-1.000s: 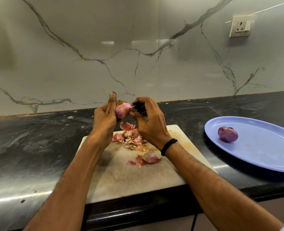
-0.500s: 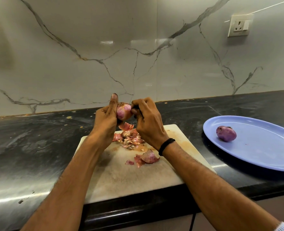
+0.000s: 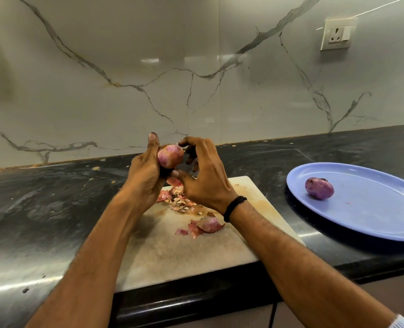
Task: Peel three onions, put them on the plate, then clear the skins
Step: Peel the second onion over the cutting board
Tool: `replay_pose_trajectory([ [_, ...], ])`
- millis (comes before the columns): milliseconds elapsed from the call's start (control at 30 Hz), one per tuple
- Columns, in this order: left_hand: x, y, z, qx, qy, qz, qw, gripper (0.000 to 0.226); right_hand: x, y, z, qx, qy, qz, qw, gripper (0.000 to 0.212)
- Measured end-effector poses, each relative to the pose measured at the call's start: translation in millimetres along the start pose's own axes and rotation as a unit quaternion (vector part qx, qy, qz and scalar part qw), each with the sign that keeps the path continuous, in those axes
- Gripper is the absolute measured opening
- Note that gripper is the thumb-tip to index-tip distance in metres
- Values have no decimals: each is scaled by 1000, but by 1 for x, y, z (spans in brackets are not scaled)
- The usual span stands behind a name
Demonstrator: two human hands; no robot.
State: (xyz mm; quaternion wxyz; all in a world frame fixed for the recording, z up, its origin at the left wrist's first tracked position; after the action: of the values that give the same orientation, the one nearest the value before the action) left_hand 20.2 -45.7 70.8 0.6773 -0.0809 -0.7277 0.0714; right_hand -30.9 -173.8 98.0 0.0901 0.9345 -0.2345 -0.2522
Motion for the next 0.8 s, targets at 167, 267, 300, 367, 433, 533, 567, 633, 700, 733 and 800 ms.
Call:
replay_pose_trajectory([
  [167, 0, -5, -1, -44, -16, -47, 998, 60, 0, 1, -1, 14, 23, 19, 999, 54],
  [267, 3, -7, 1, -52, -31, -71, 996, 67, 1, 3, -1, 20, 20, 28, 999, 50],
  [300, 4, -7, 1, -51, -35, -75, 995, 68, 1, 3, -1, 22, 20, 28, 999, 48],
  [367, 6, -6, 3, -48, -34, -76, 995, 66, 1, 5, -1, 28, 20, 29, 999, 45],
  [433, 6, -6, 4, -54, -36, -72, 995, 66, 2, 6, -1, 32, 23, 34, 999, 43],
  [533, 6, -8, 4, -65, -46, -68, 995, 65, 3, 5, 0, 30, 28, 44, 998, 40],
  [567, 5, -10, 4, -67, -47, -67, 994, 62, 3, 5, 0, 27, 29, 49, 998, 39],
  [633, 5, -11, 5, -65, -46, -71, 994, 59, 3, 5, 0, 24, 31, 58, 998, 37],
  [700, 5, -11, 6, -65, -48, -71, 994, 57, 2, 4, 1, 24, 34, 62, 997, 29],
  [733, 5, -11, 5, -67, -47, -65, 995, 58, 2, 4, 1, 25, 37, 63, 997, 23],
  [800, 5, -9, 4, -65, -43, -53, 996, 59, 1, 4, 1, 28, 39, 63, 997, 17],
])
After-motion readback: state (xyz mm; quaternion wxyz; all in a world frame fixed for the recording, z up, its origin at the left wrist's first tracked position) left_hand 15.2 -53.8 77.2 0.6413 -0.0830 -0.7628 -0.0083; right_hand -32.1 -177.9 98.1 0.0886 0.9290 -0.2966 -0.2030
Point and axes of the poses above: each hand's wrist, its own z-axis away from the middle knuckle, its own y-axis out of the back of the hand, x = y × z, the point moved 8 cm from there along -z, towards the middle knuckle, and after that the axes turned 6 degrees about -z, right-handed, at the moved point
